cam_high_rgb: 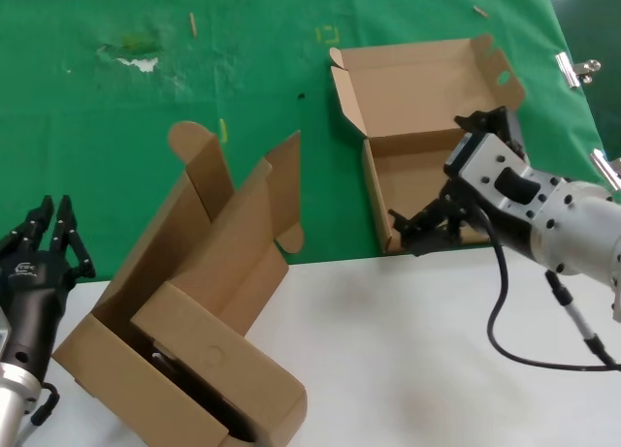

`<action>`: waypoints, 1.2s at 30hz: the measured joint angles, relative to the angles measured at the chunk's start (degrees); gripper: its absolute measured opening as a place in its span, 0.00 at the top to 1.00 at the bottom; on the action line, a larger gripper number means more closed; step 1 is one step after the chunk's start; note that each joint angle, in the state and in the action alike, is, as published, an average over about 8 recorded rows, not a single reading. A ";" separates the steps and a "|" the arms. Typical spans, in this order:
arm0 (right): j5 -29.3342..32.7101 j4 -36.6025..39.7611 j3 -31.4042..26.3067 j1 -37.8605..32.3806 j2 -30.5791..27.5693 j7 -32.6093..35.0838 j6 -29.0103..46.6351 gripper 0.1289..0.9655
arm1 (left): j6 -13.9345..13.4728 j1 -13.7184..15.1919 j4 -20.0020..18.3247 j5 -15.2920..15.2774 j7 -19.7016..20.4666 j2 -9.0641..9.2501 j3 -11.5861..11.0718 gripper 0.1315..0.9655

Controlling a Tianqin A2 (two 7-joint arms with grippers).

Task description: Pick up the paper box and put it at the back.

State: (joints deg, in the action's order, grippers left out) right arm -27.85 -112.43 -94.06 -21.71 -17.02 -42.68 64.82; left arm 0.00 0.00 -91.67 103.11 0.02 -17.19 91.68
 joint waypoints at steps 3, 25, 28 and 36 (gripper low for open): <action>-3.29 0.91 0.10 0.94 -0.01 1.89 -2.83 0.02 | 0.00 0.00 0.00 0.00 0.00 0.00 0.00 0.91; -27.91 7.69 0.89 8.05 -0.06 15.83 -24.02 0.00 | 0.00 0.00 0.00 0.01 0.00 0.00 0.00 0.52; -31.27 8.62 0.99 9.03 -0.07 17.72 -26.89 0.00 | 0.00 0.00 0.00 0.01 0.00 0.00 0.00 0.43; -40.29 11.10 1.28 11.63 -0.09 22.85 -34.68 0.00 | 0.00 0.00 0.00 0.01 -0.03 0.00 0.00 0.23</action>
State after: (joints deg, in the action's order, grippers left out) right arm -68.14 -101.32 -92.78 -10.09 -17.11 -19.83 30.14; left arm 0.00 0.00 -91.67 103.13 -0.01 -17.19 91.68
